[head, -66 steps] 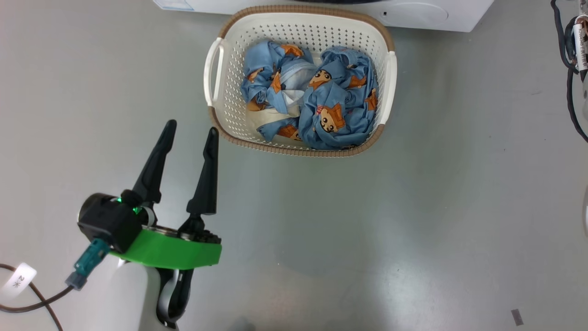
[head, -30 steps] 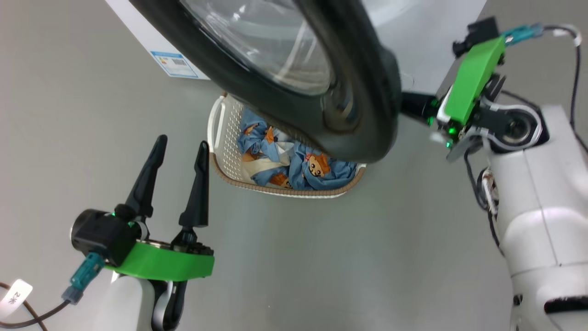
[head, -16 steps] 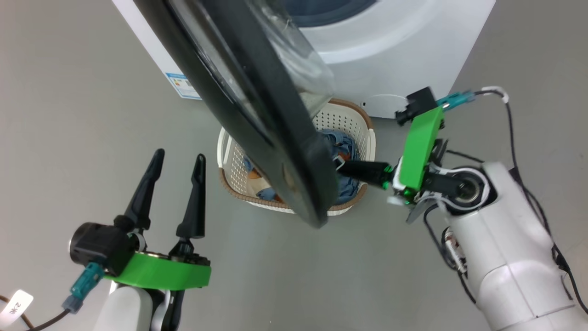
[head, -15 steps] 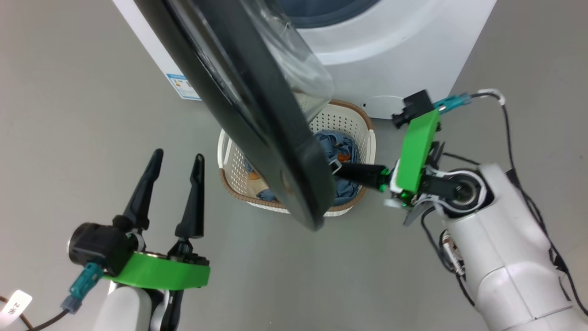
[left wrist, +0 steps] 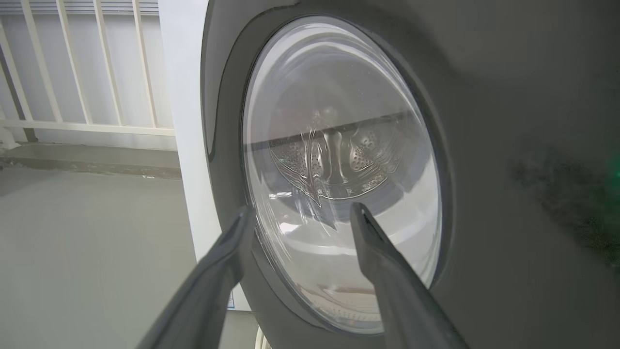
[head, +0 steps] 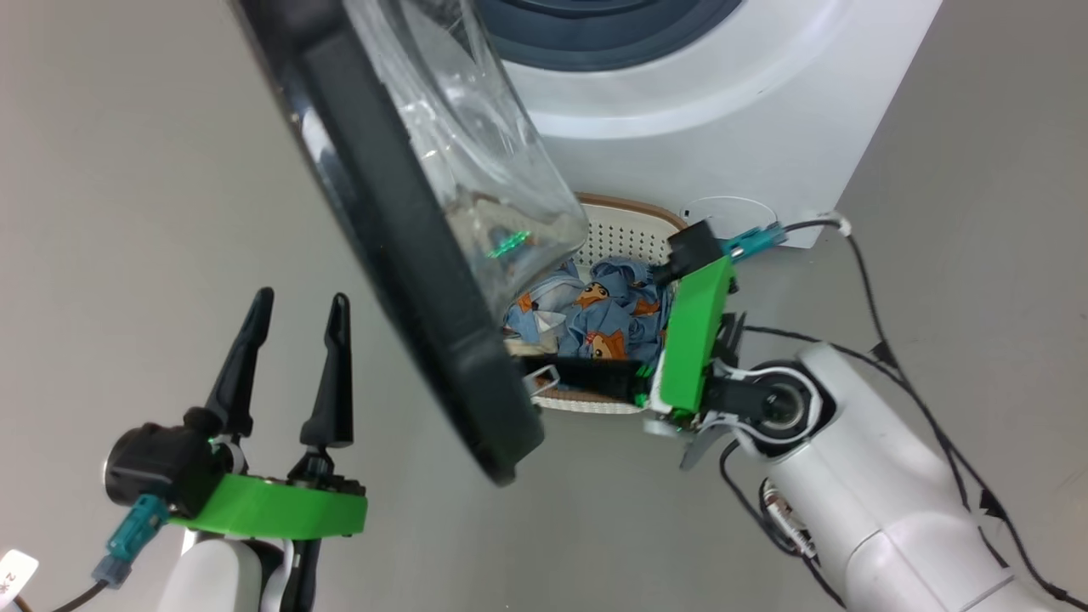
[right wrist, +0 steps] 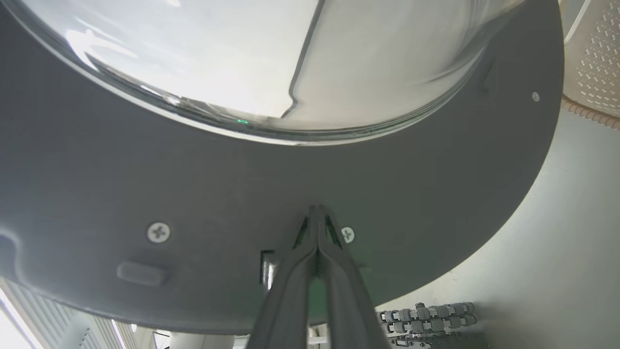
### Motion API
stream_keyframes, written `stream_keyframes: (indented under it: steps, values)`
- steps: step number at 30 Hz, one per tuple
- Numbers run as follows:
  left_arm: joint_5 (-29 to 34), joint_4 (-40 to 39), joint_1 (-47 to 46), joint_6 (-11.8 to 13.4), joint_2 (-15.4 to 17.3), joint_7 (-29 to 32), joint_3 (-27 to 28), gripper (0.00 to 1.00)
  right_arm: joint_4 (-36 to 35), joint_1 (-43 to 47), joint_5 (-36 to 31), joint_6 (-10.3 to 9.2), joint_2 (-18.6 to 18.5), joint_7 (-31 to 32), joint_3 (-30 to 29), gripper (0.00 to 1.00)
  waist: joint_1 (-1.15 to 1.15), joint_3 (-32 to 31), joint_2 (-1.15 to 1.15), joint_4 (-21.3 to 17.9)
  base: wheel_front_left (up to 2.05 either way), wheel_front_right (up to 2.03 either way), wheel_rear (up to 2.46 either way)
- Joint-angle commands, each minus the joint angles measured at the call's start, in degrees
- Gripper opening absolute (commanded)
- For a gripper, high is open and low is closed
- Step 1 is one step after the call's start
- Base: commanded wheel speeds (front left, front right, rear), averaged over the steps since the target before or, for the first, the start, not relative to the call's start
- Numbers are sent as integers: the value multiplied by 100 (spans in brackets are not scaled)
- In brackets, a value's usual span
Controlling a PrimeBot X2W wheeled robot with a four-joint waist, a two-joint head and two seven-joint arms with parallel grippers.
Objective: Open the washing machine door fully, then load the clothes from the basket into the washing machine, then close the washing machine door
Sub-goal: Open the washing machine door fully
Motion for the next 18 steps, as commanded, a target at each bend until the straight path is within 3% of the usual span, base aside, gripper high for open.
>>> stream_keyframes:
  steps: [1,10,18]
  values:
    - [63,-109,19,-18,130,-31,211,100,-152,1,74,11,213,-16,158,0,0,-7,0,8,0,0,0]
    - [63,-84,40,-18,119,-31,267,100,28,-86,431,11,213,-414,798,0,0,-74,0,82,0,0,0]
    - [120,-85,169,-18,141,-31,395,100,110,-47,472,11,122,-730,615,0,0,-270,0,-50,0,0,0]
